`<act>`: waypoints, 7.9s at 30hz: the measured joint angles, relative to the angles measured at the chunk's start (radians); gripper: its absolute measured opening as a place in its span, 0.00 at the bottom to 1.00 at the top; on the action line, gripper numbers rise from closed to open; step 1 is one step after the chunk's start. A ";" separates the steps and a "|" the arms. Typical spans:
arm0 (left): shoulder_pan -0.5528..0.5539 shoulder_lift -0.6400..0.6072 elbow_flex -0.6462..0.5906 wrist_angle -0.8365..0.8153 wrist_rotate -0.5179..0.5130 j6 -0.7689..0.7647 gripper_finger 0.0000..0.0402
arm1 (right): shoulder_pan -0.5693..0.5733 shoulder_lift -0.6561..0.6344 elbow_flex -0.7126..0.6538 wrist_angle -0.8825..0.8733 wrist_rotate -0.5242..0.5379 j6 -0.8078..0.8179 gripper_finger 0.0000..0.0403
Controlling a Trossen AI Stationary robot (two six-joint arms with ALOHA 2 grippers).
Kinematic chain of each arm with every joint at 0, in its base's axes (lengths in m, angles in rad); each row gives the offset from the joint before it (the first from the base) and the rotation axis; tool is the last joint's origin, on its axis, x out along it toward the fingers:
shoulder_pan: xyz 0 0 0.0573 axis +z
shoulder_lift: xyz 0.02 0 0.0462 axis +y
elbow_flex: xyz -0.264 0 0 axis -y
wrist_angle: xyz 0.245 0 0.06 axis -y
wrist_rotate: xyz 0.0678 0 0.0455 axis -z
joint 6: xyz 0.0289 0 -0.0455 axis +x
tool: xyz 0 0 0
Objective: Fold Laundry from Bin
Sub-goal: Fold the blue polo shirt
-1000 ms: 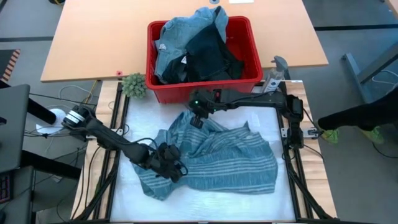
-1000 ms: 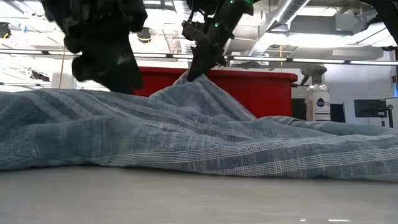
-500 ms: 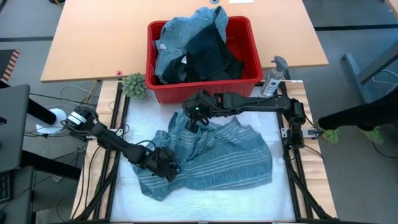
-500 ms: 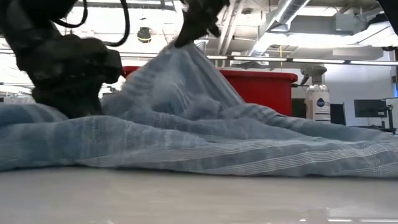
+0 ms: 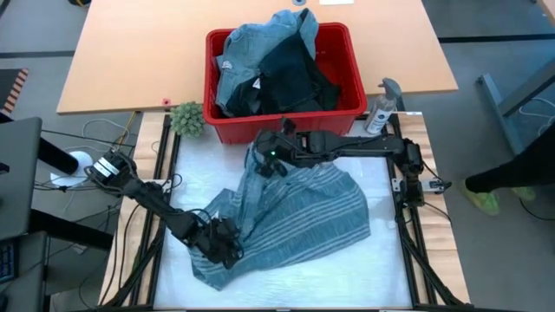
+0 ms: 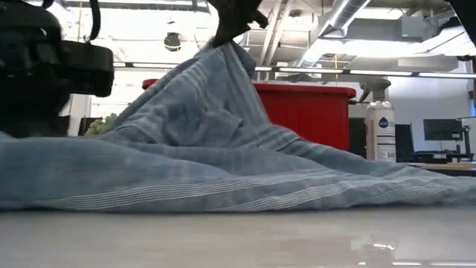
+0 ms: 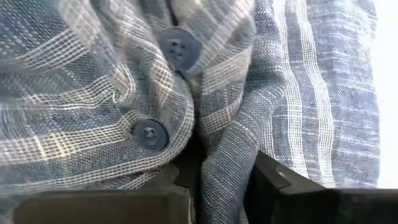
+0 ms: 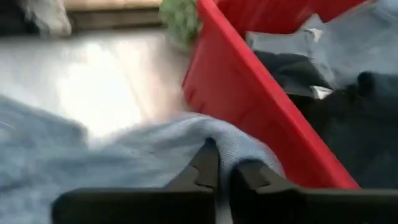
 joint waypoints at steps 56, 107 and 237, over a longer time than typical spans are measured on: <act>-0.003 -0.012 -0.002 0.072 0.055 -0.059 0.14 | 0.990 -0.083 -0.857 0.038 -0.325 1.628 0.04; -0.113 -0.006 0.058 -0.344 -0.114 -0.465 0.00 | 0.841 -0.228 -0.846 0.014 -0.145 1.384 0.04; 0.351 0.581 0.546 0.302 0.214 0.583 0.00 | 0.173 -0.663 -0.734 0.030 -0.304 0.325 0.08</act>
